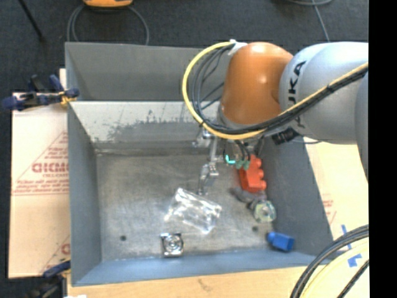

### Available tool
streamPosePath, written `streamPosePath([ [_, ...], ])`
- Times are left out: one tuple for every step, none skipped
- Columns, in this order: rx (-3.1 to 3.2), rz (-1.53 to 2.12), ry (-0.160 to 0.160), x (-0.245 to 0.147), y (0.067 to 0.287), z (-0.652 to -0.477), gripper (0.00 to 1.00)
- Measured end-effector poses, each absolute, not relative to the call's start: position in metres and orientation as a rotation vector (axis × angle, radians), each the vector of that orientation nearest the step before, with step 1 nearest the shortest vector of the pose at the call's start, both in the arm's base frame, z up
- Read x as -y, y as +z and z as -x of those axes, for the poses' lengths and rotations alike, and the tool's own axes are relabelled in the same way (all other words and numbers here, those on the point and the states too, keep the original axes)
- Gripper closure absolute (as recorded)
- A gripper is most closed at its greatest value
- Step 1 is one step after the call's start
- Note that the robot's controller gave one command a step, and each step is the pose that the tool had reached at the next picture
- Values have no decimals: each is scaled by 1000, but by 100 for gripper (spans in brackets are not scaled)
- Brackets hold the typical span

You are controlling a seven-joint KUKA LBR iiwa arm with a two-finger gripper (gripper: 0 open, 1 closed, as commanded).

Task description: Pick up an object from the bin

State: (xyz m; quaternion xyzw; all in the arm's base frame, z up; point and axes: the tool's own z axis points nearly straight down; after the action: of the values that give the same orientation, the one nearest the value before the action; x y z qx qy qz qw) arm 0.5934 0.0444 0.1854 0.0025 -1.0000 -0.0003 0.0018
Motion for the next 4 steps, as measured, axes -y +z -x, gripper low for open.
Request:
streamPosePath([
  [3080, -692, -3, -30, 114, -571, 0],
  [3058, -732, -5, -80, 147, -501, 0],
  [2854, -1398, 9, -70, 114, -513, 0],
  [2562, -1828, -1, -94, 102, -487, 0],
])
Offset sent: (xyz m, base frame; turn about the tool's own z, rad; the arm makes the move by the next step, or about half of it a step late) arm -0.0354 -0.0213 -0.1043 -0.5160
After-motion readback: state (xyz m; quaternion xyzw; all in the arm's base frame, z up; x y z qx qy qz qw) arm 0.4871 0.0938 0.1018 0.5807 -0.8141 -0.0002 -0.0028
